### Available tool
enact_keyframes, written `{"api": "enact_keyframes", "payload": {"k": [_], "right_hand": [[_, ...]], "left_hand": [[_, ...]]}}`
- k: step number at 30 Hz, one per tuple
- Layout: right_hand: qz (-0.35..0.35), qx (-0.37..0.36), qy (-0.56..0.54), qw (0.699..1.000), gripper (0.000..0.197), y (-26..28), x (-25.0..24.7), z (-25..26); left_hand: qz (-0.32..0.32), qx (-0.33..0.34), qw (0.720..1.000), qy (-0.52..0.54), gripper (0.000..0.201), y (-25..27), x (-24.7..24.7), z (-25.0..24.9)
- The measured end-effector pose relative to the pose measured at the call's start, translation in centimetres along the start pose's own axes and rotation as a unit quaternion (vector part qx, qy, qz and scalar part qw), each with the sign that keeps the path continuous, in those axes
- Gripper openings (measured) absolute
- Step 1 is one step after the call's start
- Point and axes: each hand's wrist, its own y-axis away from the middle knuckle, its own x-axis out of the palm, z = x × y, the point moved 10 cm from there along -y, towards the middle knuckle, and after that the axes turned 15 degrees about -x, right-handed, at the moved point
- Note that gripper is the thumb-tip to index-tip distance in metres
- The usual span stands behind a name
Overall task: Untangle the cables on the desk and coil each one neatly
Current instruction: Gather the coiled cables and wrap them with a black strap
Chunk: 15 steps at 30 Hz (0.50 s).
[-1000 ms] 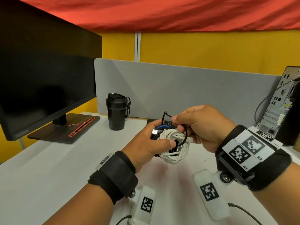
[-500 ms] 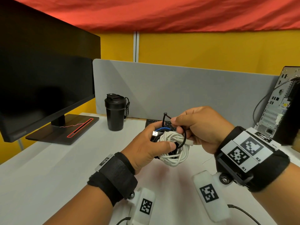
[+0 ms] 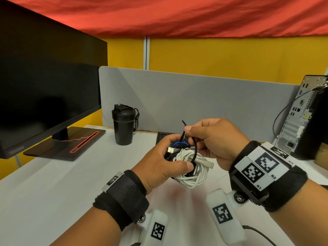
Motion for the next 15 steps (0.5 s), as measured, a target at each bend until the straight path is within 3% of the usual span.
{"api": "enact_keyframes", "payload": {"k": [5, 10, 15], "right_hand": [[-0.006, 0.043, -0.051, 0.998, 0.01, 0.1, -0.1, -0.7], [0.05, 0.19, -0.199, 0.96, 0.011, 0.9, 1.0, -2.5], [0.074, 0.179, -0.208, 0.959, 0.016, 0.9, 0.5, -2.0]], "left_hand": [[-0.01, 0.005, 1.0, -0.01, 0.075, 0.2, 0.1, -0.3], [0.0, 0.011, 0.999, -0.036, 0.078, 0.5, 0.5, -0.6], [0.031, 0.018, 0.997, -0.068, 0.075, 1.0, 1.3, -1.3]]}}
